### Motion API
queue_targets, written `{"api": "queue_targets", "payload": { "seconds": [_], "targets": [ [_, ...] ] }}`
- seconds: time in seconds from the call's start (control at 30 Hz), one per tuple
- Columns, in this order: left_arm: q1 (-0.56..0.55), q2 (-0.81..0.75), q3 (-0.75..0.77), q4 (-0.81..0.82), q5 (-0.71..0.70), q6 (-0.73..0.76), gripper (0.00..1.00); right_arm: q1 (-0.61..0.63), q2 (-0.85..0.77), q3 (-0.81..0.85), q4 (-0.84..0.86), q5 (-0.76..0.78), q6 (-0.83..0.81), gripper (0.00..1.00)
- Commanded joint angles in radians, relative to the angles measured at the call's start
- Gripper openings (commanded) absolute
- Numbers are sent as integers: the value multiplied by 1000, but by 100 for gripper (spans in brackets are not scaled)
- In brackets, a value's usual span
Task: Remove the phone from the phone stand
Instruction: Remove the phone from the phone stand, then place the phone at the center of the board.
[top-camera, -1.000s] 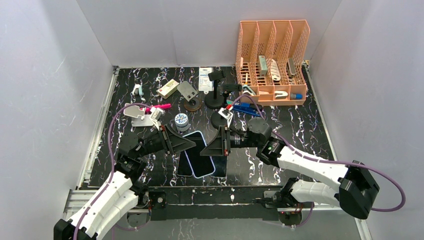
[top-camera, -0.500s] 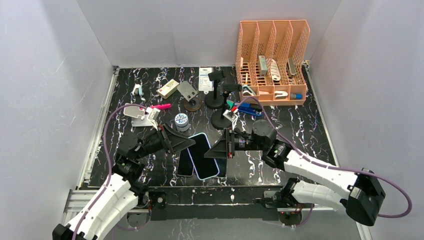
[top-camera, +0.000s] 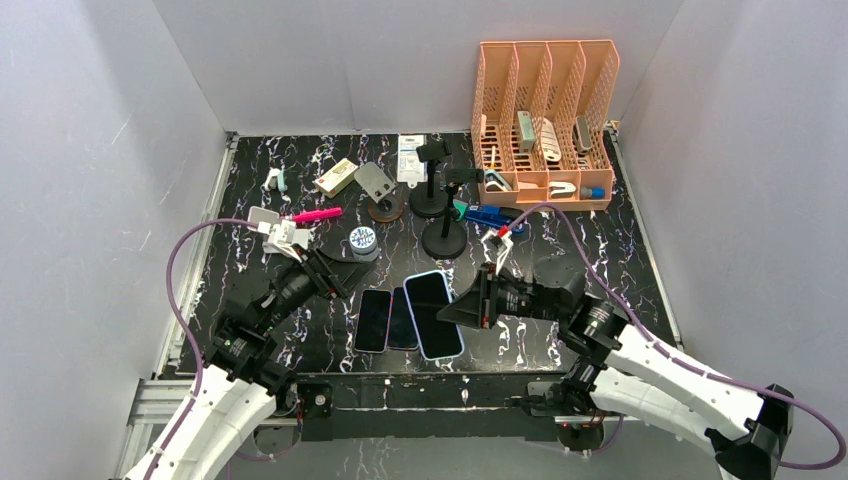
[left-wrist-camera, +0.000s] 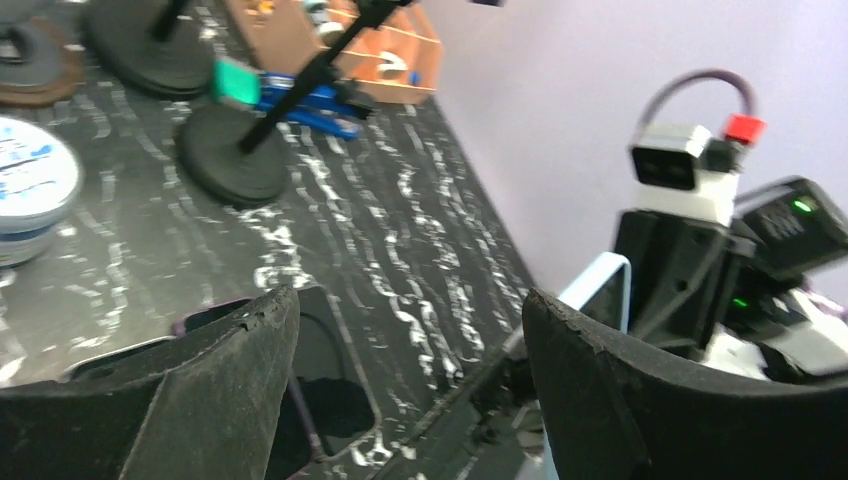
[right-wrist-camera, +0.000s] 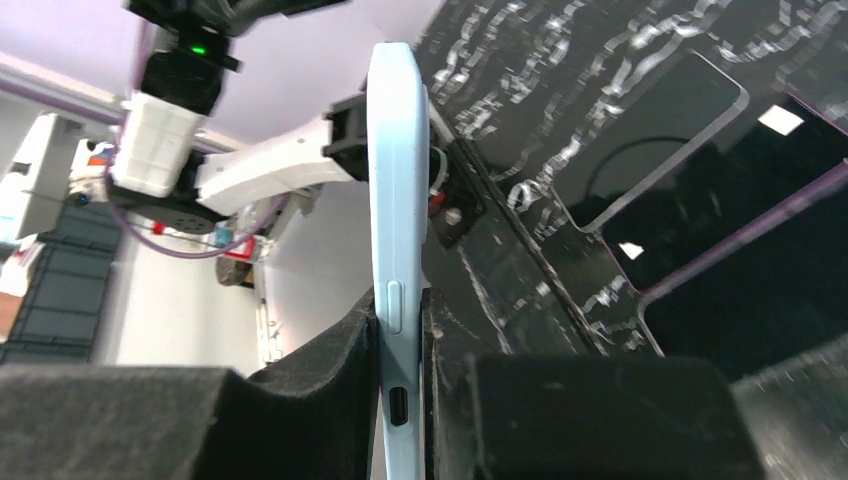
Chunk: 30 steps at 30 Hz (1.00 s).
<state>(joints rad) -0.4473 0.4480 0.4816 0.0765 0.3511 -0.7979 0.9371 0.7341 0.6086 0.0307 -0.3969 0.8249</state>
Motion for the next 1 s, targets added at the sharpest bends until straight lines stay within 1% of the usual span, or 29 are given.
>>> {"api": "queue_targets", "payload": {
  "seconds": [0.0, 0.13, 0.27, 0.33, 0.43, 0.53, 0.63, 0.7, 0.83, 0.93, 0.97],
  "targets": [
    [-1, 15, 20, -122, -191, 181, 79, 3, -88, -35, -169, 118, -36, 1],
    [-1, 79, 27, -123, -268, 262, 78, 3, -138, -77, -270, 174, -31, 1],
    [-1, 132, 51, -121, -292, 300, 77, 3, -145, -118, -306, 235, -22, 1],
    [-1, 135, 61, -109, -286, 309, 77, 2, -135, -134, -316, 278, -17, 1],
    [-1, 128, 84, -93, -276, 363, 77, 1, -114, -156, -316, 343, -10, 1],
    [-1, 121, 104, -111, -284, 434, 77, -2, -93, -169, -315, 406, 6, 1],
    [-1, 99, 90, -131, -278, 483, 76, -15, -90, -181, -326, 465, 29, 1],
    [-1, 68, 51, -114, -272, 486, 78, -31, -94, -185, -329, 478, 39, 1],
    [-1, 31, 40, -96, -261, 498, 79, -79, -94, -213, -296, 470, 66, 1],
    [-1, 35, 41, -101, -251, 498, 79, -133, -71, -246, -229, 407, 89, 1],
    [-1, 40, 41, -100, -244, 497, 79, -156, -55, -259, -200, 361, 97, 1]
  ]
}}
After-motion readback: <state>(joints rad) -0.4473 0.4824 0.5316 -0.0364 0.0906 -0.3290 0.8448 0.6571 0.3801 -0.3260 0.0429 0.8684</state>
